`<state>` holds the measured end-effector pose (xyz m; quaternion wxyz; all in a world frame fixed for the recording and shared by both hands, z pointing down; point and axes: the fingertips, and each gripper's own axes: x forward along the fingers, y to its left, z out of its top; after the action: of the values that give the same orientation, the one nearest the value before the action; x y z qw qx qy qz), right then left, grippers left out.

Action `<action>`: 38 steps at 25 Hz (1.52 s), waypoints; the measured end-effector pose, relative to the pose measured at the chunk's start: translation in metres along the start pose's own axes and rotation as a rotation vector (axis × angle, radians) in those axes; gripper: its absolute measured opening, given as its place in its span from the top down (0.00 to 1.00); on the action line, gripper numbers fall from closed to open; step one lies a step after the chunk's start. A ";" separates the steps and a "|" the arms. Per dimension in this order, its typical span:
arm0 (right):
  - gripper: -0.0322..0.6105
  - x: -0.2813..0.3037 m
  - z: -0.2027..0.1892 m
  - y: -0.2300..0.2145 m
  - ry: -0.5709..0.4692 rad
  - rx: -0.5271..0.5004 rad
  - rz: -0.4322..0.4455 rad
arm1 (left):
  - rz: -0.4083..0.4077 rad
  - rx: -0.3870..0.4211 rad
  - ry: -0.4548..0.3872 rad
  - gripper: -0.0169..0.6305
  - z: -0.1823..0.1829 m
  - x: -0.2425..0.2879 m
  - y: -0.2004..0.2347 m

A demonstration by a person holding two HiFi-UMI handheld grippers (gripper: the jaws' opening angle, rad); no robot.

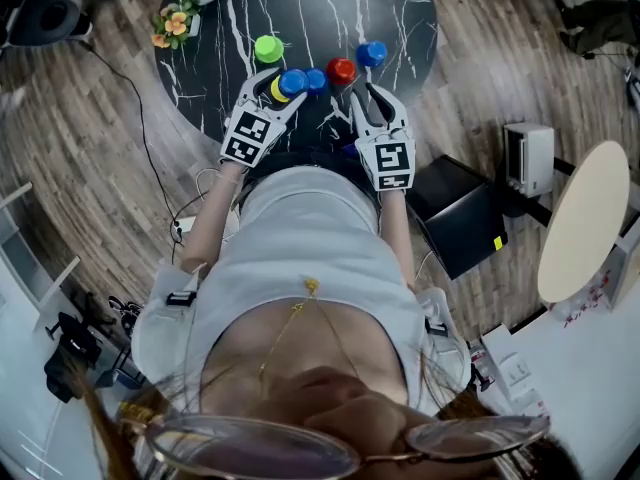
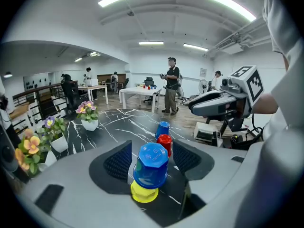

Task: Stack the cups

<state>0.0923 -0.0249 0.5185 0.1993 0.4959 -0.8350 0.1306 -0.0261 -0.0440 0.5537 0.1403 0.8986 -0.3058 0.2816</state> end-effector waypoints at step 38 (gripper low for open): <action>0.59 0.078 -0.059 -0.094 0.215 -0.054 -0.074 | 0.225 -0.182 -0.188 0.92 0.019 -0.060 0.029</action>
<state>0.1535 -0.1051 0.6085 0.3057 0.5038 -0.7932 0.1534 -0.0758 -0.0463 0.5055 0.1597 0.8647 -0.4404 0.1814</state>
